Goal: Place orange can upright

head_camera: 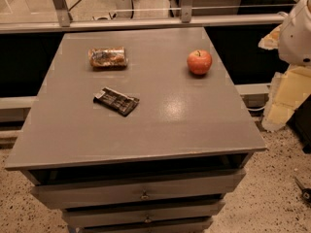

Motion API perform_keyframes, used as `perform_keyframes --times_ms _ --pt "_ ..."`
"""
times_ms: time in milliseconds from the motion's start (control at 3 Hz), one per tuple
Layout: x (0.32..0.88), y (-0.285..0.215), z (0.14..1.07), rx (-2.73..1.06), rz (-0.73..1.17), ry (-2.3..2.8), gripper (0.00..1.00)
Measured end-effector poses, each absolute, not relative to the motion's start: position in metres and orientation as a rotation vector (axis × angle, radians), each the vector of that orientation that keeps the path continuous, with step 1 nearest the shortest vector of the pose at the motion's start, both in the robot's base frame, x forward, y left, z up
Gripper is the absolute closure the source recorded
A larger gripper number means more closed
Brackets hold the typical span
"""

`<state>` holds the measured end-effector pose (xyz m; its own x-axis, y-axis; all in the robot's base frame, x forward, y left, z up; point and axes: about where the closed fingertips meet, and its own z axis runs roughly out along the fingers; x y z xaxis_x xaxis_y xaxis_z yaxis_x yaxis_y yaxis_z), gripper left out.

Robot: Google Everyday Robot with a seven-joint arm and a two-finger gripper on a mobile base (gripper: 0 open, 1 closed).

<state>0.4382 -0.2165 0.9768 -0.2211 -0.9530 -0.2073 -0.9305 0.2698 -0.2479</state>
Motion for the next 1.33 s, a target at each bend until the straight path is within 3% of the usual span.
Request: perform_keyframes --times_ms 333,667,1333 --pt "0.438 -0.216 0.977 -1.723 -0.101 2.230 0.00" --pt "0.477 -0.193 0.968 -1.754 -0.071 2.169 0.00" --pt "0.620 -0.082 0.932 -1.831 0.004 1.910 0.00"
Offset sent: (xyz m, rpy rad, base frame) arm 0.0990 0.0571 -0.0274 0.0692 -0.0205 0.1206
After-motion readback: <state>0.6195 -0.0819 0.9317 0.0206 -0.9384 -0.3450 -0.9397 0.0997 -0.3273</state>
